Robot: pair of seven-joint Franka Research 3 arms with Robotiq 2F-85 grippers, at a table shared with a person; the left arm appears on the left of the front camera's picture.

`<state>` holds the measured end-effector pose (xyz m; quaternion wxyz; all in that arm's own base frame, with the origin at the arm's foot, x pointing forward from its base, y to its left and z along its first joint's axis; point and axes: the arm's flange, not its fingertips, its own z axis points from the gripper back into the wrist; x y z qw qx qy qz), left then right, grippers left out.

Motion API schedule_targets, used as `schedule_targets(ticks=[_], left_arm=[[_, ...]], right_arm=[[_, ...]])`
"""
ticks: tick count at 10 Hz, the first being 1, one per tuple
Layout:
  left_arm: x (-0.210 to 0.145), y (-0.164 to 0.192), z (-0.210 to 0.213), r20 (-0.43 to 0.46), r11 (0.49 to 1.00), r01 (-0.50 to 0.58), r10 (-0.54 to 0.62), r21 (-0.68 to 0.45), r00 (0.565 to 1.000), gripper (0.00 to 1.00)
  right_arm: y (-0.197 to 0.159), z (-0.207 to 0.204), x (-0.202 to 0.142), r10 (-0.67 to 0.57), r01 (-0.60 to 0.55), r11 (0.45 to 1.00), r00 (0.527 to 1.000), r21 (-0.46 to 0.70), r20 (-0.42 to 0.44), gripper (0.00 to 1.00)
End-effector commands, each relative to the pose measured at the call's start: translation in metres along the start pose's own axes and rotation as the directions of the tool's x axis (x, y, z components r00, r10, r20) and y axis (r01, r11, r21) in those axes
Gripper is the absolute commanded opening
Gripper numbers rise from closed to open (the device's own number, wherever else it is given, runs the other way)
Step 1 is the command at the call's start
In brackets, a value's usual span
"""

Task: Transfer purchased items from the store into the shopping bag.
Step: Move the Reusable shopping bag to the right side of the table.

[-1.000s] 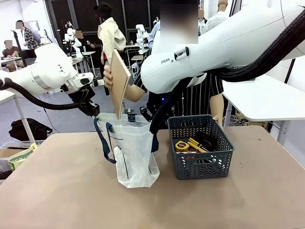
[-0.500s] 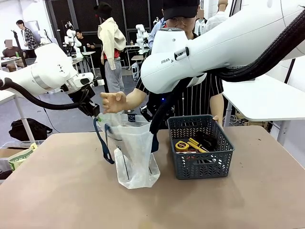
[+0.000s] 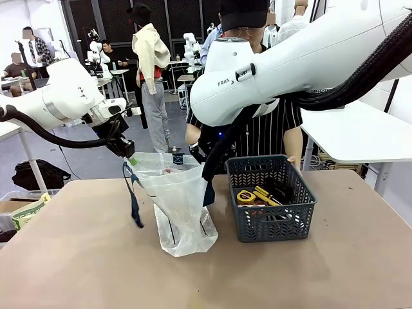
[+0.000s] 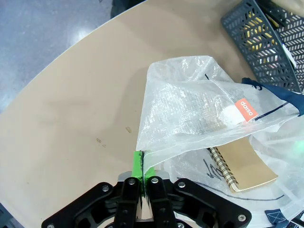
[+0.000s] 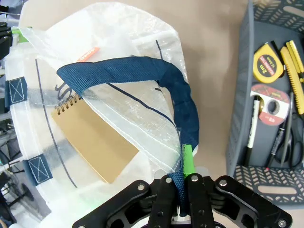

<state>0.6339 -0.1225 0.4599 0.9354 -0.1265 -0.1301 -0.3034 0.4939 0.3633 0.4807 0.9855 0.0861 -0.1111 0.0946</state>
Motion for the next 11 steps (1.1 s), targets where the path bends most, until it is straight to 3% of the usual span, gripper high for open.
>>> schedule_targets(ticks=[1,11], left_arm=[[-0.0039,0.0018,0.0027,-0.003,1.000,-0.007,0.008,0.008,1.000,0.00],[-0.0039,0.0018,0.0027,-0.003,1.000,-0.007,0.008,0.008,1.000,0.00]], right_arm=[[-0.0032,0.0007,0.0005,-0.011,0.011,1.000,1.000,0.011,-0.004,0.00],[-0.0032,0.0007,0.0005,-0.011,0.011,1.000,1.000,0.011,-0.004,0.00]])
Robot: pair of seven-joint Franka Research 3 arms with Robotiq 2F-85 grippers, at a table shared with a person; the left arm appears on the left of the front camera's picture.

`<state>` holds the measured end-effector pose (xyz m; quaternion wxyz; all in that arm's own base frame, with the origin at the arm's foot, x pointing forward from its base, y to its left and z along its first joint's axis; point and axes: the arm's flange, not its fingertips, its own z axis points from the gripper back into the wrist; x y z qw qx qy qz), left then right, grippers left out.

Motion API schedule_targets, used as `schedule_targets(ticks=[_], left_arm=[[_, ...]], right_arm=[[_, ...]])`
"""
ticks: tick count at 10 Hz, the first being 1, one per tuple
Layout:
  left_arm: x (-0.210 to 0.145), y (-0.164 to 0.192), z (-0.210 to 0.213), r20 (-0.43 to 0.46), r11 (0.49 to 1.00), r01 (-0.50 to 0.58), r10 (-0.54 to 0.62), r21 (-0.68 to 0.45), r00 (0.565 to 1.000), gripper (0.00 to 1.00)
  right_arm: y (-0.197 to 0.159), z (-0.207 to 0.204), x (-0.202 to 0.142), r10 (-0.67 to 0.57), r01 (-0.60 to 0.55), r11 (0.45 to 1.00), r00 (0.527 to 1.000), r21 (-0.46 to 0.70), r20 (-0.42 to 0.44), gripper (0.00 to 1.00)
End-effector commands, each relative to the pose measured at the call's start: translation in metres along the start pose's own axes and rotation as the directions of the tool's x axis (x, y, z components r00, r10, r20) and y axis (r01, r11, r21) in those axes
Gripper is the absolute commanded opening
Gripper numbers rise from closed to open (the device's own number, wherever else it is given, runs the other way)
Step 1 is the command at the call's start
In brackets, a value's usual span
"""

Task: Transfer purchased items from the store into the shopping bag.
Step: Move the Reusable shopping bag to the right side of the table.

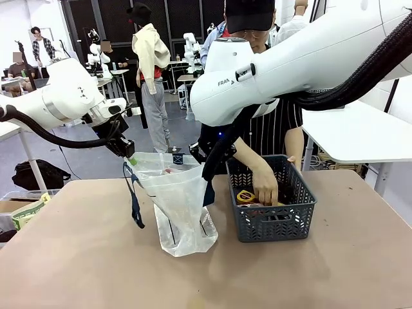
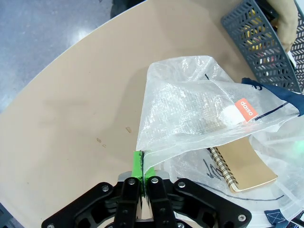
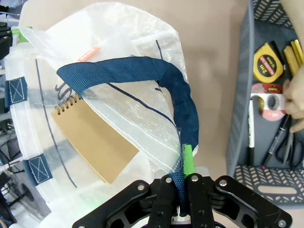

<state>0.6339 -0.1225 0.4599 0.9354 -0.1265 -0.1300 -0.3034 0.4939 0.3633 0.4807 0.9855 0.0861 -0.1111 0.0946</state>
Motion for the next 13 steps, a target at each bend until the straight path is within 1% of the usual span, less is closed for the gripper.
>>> schedule_targets(ticks=[1,13], left_arm=[[-0.0039,0.0018,0.0028,-0.003,1.000,-0.007,0.008,0.008,1.000,0.00],[-0.0039,0.0018,0.0028,-0.003,1.000,-0.007,0.008,0.008,1.000,0.00]], right_arm=[[-0.0032,0.0007,0.0005,-0.011,0.011,1.000,1.000,0.011,-0.004,0.00],[-0.0032,0.0007,0.0005,-0.011,0.011,1.000,1.000,0.011,-0.004,0.00]])
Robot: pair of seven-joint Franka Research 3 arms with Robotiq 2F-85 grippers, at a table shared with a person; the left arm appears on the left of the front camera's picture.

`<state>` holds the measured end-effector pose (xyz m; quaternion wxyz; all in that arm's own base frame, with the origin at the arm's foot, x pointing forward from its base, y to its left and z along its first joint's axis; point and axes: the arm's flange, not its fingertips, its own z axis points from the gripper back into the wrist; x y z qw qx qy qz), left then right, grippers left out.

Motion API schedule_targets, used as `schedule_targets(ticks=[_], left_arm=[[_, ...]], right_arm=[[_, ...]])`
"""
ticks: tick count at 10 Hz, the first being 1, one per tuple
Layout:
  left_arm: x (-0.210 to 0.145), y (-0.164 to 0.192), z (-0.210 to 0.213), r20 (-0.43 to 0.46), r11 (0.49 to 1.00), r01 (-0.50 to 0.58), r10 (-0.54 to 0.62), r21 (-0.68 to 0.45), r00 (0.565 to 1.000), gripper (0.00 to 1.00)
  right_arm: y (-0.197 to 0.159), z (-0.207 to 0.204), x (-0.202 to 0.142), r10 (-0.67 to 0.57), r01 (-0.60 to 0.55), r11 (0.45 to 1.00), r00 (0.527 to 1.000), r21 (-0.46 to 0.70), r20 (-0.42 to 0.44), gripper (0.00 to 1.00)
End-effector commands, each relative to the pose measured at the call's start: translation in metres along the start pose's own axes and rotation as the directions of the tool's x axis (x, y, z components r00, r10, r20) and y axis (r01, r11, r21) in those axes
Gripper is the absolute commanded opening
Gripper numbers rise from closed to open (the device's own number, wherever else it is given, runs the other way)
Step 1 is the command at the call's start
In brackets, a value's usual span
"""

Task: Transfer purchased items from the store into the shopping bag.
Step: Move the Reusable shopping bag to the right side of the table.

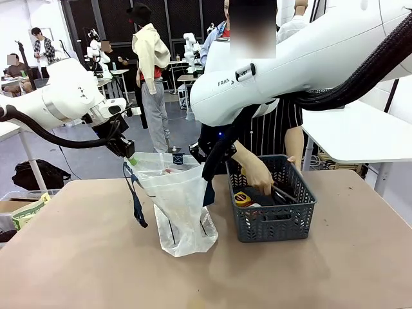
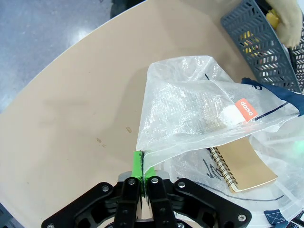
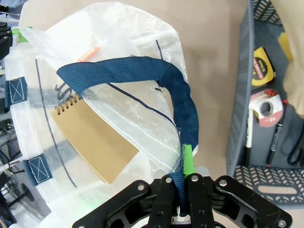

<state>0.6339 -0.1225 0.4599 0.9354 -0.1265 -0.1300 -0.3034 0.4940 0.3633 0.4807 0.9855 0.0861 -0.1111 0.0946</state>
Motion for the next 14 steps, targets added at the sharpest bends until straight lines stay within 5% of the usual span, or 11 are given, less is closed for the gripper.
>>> schedule_targets(ticks=[1,14], left_arm=[[-0.0039,0.0018,0.0028,-0.003,1.000,-0.007,0.008,0.008,1.000,0.00],[-0.0039,0.0018,0.0028,-0.003,1.000,-0.007,0.008,0.008,1.000,0.00]], right_arm=[[-0.0032,0.0007,0.0005,-0.011,0.011,1.000,1.000,0.011,-0.004,0.00],[-0.0032,0.0007,0.0005,-0.011,0.011,1.000,1.000,0.011,-0.004,0.00]])
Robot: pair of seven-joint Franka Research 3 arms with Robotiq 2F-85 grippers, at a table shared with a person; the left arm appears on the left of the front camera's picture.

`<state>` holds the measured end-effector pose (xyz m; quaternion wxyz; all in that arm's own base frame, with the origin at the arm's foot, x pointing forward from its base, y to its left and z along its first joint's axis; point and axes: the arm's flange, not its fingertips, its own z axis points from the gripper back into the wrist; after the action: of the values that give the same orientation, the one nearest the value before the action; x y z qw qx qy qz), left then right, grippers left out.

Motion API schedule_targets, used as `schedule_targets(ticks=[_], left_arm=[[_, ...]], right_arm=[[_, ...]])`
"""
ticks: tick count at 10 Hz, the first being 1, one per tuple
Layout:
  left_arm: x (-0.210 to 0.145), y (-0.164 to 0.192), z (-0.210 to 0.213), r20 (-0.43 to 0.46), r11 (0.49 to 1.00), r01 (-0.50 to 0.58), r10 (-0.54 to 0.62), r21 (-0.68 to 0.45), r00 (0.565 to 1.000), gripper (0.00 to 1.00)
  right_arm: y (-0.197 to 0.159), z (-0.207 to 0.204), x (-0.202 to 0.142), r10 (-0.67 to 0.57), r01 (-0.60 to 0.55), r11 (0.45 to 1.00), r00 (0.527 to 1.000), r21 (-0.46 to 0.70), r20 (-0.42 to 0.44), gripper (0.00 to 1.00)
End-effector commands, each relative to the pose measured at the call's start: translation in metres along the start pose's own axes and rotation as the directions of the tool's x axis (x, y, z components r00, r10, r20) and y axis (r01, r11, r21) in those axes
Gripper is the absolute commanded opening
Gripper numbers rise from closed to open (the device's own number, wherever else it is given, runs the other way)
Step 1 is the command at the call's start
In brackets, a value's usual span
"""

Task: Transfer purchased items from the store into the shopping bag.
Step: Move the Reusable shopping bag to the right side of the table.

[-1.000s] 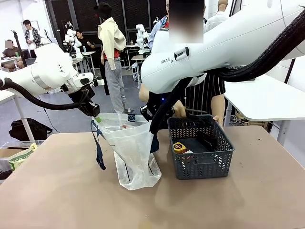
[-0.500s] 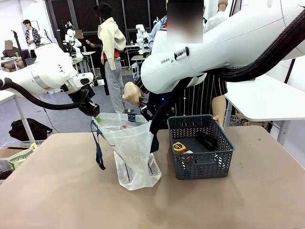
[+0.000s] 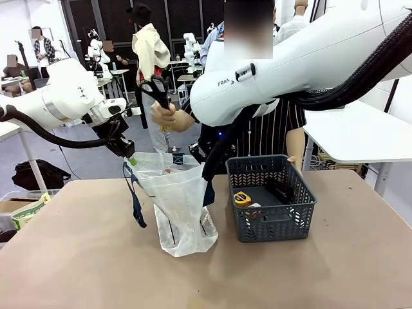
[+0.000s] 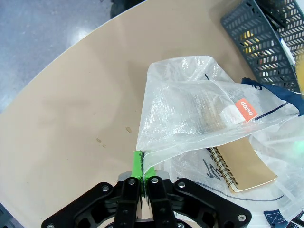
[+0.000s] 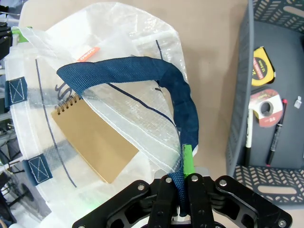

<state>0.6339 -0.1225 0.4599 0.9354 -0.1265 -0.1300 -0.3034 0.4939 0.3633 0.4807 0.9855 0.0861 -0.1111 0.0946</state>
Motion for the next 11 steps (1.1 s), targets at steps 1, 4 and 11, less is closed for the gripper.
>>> schedule_targets(ticks=[1,4,11], left_arm=[[-0.0039,0.0018,0.0028,-0.003,1.000,-0.007,0.008,0.008,1.000,0.00],[-0.0039,0.0018,0.0028,-0.003,1.000,-0.007,0.008,0.008,1.000,0.00],[-0.0039,0.0018,0.0028,-0.003,1.000,-0.007,0.008,0.008,1.000,0.00]], right_arm=[[-0.0032,0.0007,0.0005,-0.011,0.011,1.000,1.000,0.011,-0.004,0.00],[-0.0032,0.0007,0.0005,-0.011,0.011,1.000,1.000,0.011,-0.004,0.00],[-0.0032,0.0007,0.0005,-0.011,0.011,1.000,1.000,0.011,-0.004,0.00]])
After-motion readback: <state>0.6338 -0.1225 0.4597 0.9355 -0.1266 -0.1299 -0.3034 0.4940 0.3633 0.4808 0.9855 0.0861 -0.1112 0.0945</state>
